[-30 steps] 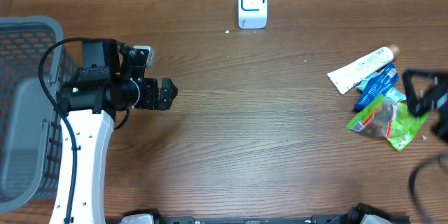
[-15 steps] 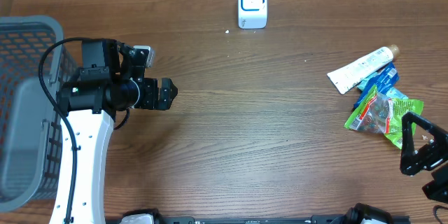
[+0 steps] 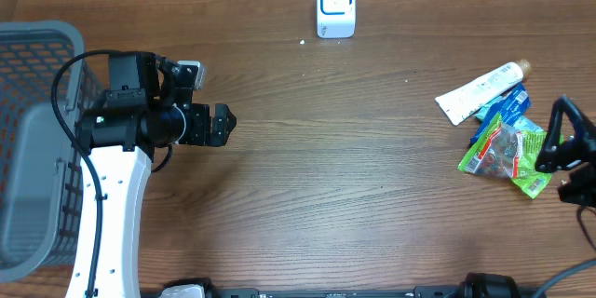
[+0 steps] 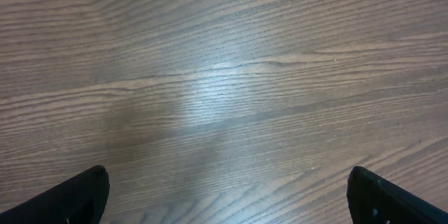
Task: Scan the item barcode
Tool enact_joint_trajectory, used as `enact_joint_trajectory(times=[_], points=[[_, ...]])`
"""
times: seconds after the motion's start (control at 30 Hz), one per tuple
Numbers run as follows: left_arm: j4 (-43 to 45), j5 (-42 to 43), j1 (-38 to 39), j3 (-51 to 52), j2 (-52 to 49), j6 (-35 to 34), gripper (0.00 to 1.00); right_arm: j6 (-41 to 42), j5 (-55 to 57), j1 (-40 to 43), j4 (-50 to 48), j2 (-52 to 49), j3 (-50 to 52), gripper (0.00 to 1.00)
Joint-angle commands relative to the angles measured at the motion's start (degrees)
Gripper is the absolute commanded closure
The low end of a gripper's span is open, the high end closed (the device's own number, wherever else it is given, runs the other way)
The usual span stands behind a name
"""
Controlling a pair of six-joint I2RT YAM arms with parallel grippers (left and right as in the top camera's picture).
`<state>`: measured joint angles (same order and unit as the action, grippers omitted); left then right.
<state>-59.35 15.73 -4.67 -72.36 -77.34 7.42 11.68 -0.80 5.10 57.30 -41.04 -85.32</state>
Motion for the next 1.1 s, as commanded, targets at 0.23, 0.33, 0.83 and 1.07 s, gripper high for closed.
enact_joint_trajectory(times=[0.23, 0.33, 0.83, 1.07], points=[[0.0, 0.4, 0.2, -0.2, -0.3, -0.8, 0.00, -7.0, 0.2, -0.9, -33.8, 22.6, 45.4, 0.00], [0.0, 0.4, 0.2, -0.2, -0.3, -0.8, 0.00, -7.0, 0.3, -1.0, -43.1, 30.2, 57.6, 0.00], [0.0, 0.4, 0.2, -0.2, -0.3, -0.8, 0.00, -7.0, 3.5, -5.4, -57.1, 40.9, 85.0, 0.00], [0.0, 0.4, 0.2, -0.2, -0.3, -0.8, 0.00, -7.0, -1.6, -5.9, -52.7, 40.9, 84.9, 0.00]])
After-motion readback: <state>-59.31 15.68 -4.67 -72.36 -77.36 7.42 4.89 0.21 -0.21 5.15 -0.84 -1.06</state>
